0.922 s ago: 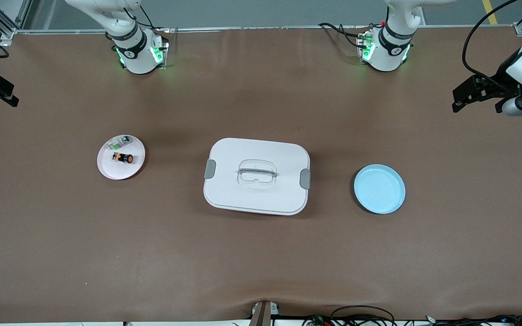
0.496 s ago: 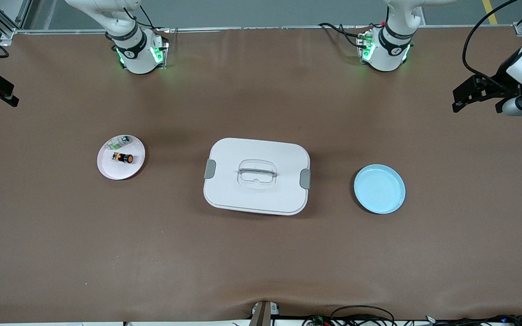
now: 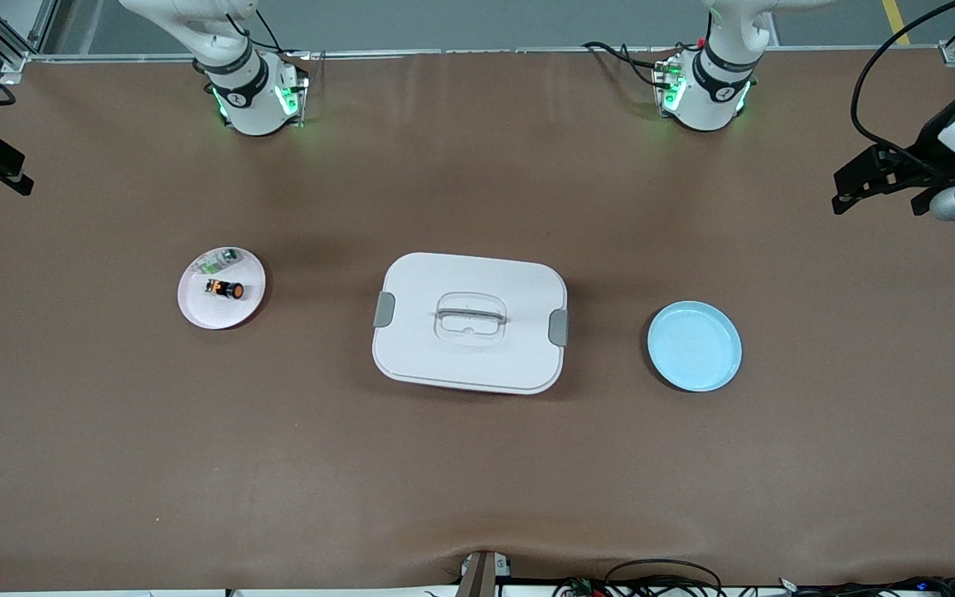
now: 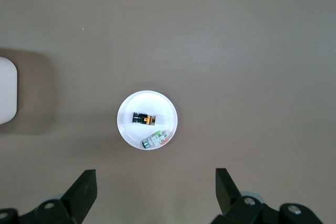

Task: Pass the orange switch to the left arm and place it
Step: 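Move the right gripper toward the white plate with the switch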

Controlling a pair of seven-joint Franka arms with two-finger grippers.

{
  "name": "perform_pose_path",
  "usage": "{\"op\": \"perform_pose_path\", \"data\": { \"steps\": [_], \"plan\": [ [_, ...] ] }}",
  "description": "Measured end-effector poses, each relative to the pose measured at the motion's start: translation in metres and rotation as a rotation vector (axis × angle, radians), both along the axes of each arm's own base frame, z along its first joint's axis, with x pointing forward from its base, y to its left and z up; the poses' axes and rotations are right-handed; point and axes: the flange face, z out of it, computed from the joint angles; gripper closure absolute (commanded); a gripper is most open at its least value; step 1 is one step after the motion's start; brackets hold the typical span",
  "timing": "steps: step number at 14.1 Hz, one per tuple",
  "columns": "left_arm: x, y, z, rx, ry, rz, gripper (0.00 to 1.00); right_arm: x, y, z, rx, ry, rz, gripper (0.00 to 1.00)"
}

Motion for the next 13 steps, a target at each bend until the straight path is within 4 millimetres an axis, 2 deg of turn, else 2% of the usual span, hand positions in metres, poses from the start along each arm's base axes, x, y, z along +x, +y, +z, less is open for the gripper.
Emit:
{"op": "perform_pose_path", "data": {
  "steps": [2,4,8,13],
  "plan": [
    [0.003,0.000,-0.006,-0.001,0.012,0.000,0.00,0.003,0.000,-0.007,0.002,0.019,0.000,0.00],
    [0.005,0.000,-0.011,-0.001,0.023,0.000,0.00,0.010,0.000,-0.024,0.007,0.061,0.002,0.00],
    [0.005,-0.001,-0.013,0.000,0.034,0.013,0.00,0.022,0.006,-0.072,0.020,0.163,0.018,0.00],
    [0.005,-0.001,-0.017,0.002,0.046,0.061,0.00,0.022,0.002,-0.137,0.085,0.196,-0.007,0.00]
  ]
}}
